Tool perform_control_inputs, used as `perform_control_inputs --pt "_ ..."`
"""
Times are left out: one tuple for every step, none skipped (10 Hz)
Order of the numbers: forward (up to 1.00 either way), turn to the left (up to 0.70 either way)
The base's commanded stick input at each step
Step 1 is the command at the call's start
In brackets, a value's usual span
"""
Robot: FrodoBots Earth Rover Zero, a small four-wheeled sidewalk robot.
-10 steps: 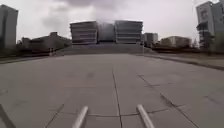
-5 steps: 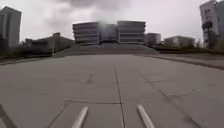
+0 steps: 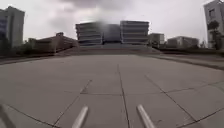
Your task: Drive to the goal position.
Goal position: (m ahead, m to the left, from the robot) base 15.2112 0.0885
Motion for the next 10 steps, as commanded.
perform_control_inputs --pt "1.0 0.0" --pt "1.0 0.0" --pt "1.0 0.0" --pt "1.0 0.0" --pt "1.0 -0.21" --pt "1.0 -0.27" --pt "1.0 -0.27" --pt "1.0 -0.27" --pt "1.0 -0.27" --pt "1.0 -0.27"
